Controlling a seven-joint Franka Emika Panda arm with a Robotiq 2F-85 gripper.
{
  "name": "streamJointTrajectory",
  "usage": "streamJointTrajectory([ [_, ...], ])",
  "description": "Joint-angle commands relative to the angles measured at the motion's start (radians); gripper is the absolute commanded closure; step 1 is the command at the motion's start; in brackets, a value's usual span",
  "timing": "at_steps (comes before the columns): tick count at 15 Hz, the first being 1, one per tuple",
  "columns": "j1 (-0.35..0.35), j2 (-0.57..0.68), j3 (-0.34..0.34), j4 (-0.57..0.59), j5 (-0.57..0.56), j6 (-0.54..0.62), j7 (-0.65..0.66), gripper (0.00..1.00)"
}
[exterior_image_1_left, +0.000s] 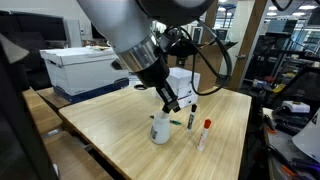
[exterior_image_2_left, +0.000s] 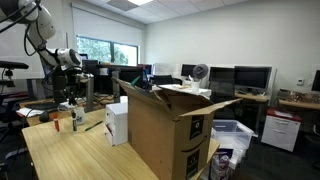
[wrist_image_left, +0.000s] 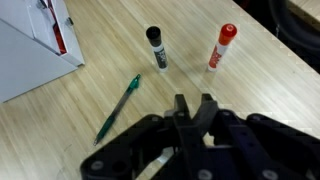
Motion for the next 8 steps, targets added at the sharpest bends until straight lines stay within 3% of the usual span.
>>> streamJointTrajectory([
  [1,-0.001,0.02,-0.012,0.042,0.045,-0.02,-0.01,0.49],
  [5,-0.014,0.02,-0.018,0.055,0.09,0.01,-0.006,0.25],
  [8,-0.025,-0.012,-0.023,0.033,0.12,0.048,0.004,0.17],
])
